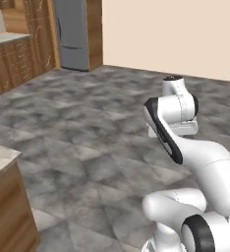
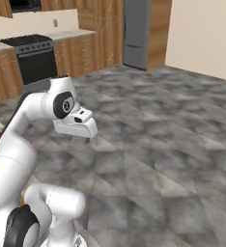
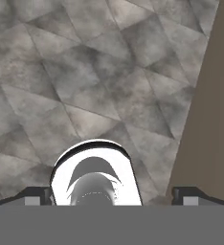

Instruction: Move the hot dog bun to the plate on the dining table and place the condiment next to that plate. Then navigate to the fridge and take the sausage and place it on the plate as well.

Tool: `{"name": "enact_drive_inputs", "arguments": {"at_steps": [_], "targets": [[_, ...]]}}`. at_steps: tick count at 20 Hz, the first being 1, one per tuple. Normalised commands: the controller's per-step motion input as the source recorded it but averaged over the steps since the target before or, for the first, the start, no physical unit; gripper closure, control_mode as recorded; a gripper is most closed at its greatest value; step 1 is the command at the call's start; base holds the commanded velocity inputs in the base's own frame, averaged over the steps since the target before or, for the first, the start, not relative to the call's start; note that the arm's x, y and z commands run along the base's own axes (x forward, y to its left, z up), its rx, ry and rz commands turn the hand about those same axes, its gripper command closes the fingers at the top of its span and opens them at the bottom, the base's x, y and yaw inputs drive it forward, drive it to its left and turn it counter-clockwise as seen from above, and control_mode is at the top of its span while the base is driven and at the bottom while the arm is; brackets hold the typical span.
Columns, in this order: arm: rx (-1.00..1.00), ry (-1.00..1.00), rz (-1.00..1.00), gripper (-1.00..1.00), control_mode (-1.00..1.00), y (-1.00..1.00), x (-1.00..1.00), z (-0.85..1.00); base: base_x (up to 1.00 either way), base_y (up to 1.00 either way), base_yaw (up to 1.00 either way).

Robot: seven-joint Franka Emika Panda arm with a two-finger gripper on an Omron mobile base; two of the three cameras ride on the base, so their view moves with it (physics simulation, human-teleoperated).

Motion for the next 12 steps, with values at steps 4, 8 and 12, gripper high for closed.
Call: {"name": "enact_drive_inputs", "arguments": {"at_steps": [4,8,12], "targets": [[0.0,0.0,0.0,-1.0,1.0,0.0,0.0,0.0,1.0,-0.54,0.35],[0.0,0.0,0.0,-1.0,1.0,0.0,0.0,0.0,1.0,-0.5,0.36],[0.0,0.0,0.0,-1.0,1.0,0.0,0.0,0.0,1.0,-0.43,0.38]]}}
